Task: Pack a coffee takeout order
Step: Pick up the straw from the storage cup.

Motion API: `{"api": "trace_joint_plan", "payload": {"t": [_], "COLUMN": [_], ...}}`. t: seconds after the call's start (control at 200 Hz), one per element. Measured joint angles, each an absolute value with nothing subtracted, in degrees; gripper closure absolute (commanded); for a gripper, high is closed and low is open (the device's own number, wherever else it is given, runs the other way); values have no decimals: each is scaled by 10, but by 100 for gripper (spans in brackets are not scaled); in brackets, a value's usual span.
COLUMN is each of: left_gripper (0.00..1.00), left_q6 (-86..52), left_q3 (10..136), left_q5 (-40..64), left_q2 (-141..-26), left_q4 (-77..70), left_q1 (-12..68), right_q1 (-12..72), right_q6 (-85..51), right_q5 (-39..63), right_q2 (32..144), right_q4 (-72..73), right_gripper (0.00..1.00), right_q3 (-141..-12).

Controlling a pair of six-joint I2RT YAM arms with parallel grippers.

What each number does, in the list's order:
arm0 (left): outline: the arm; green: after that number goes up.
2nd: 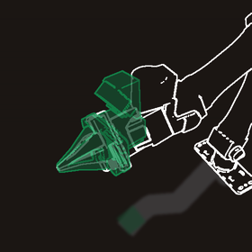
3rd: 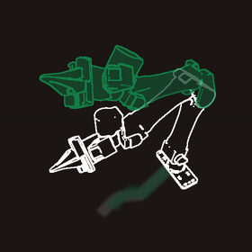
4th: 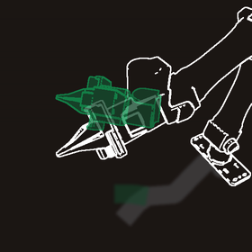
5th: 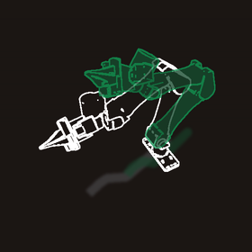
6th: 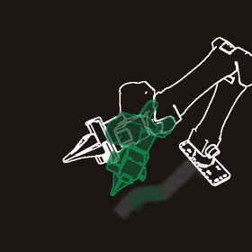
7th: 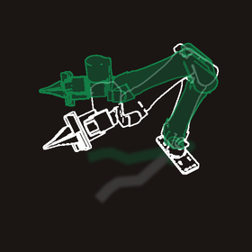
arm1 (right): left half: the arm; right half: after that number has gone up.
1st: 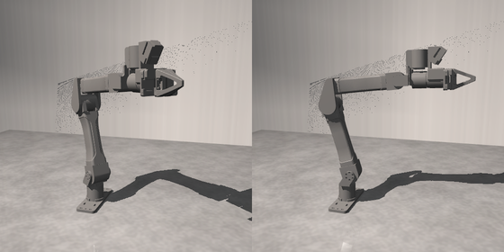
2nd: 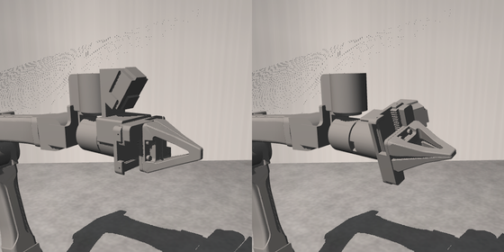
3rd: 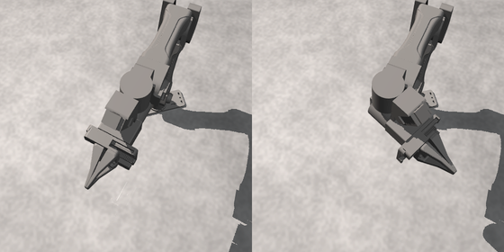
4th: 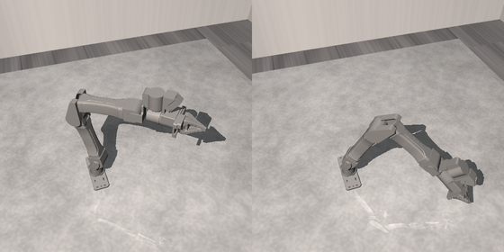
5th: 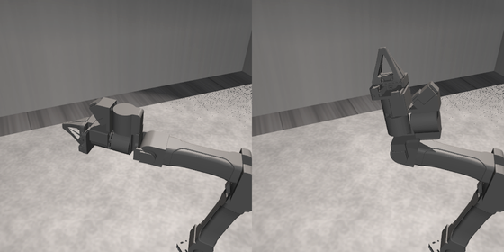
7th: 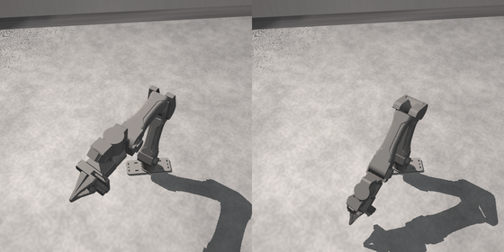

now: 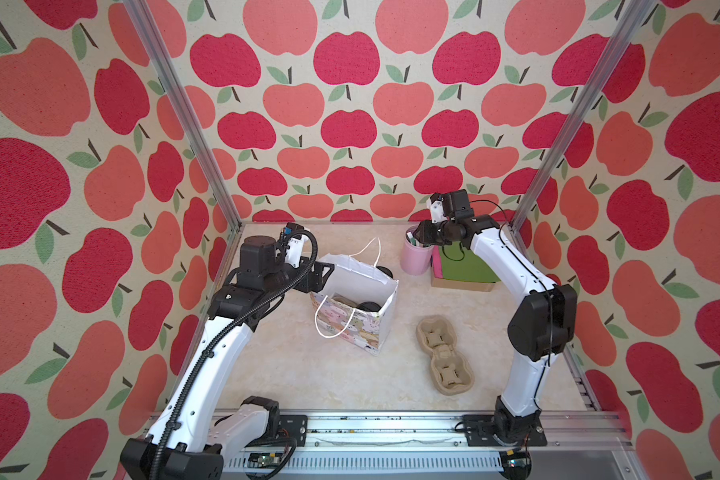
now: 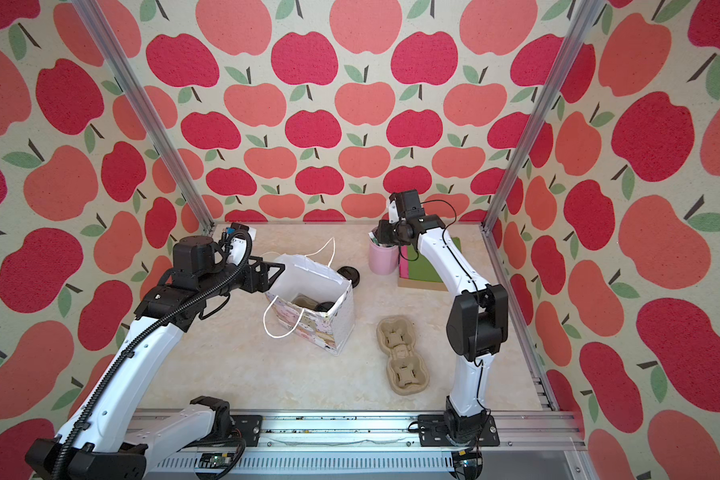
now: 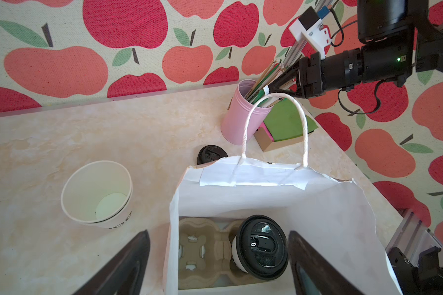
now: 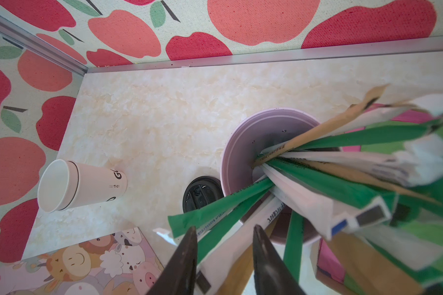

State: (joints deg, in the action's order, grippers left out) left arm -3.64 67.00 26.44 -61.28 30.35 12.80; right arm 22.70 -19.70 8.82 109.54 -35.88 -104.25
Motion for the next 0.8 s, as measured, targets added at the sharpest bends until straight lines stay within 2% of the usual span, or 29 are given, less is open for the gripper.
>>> {"api": "trace_joint_plan", "payload": {"t": [0.11,0.325,0.8], "left_gripper": [14,14,14], "left_q6": [-36,-36,-36], "left_q3": [670,670,670], "left_q5": [264,264,264], "left_q2": [-613,-613,-613], "left_q4": [303,303,303], "left_q1": [128,128,128], "right_q1": [232,237,235], "right_q6": [-188,-164,-125], "right_q5": [81,55,9], "right_q2": [1096,1096,1096], "right_q4": [-367,-388,-408], "right_gripper": [64,80,89], "right_q3": [-1044,-1045,-1077]}}
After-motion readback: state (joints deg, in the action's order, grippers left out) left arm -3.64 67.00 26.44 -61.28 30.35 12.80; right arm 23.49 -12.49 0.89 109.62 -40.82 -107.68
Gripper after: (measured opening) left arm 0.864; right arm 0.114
